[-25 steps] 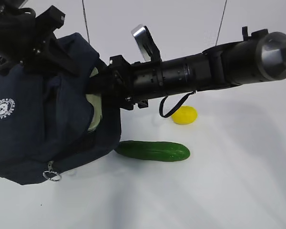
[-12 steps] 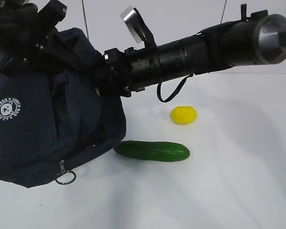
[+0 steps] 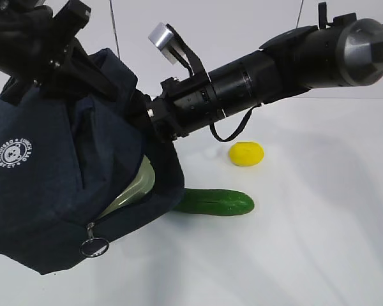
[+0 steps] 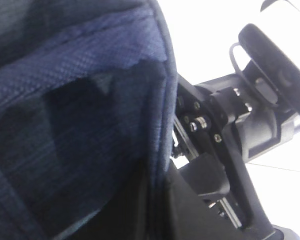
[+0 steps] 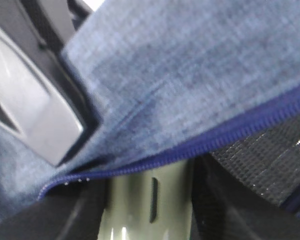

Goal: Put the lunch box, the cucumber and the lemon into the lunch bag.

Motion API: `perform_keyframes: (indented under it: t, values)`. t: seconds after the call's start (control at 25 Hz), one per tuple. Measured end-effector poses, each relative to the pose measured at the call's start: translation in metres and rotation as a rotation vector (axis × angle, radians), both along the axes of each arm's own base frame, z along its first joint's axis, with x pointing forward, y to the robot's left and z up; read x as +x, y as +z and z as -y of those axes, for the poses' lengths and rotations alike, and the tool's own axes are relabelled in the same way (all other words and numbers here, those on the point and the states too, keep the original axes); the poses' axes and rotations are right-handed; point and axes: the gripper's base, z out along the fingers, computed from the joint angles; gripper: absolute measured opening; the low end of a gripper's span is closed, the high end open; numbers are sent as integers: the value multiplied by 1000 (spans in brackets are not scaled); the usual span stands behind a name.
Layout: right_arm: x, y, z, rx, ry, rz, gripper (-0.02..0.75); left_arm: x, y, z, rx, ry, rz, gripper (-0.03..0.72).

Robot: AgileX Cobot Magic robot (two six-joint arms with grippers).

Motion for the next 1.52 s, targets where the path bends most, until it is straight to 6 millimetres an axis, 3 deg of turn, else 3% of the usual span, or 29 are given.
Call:
perform_keyframes:
  t: [0.44,1.16,1.52]
  values:
    - [2,6,-2,73,-7,50,395,2,-2,3,-37,7,-26,8]
    - [8,9,-3,107,-100,-19,394,6,1,4,-61,25,12,8]
    - [10,7,-3,83,-144,-78,503,7,1,3,-52,30,17,8]
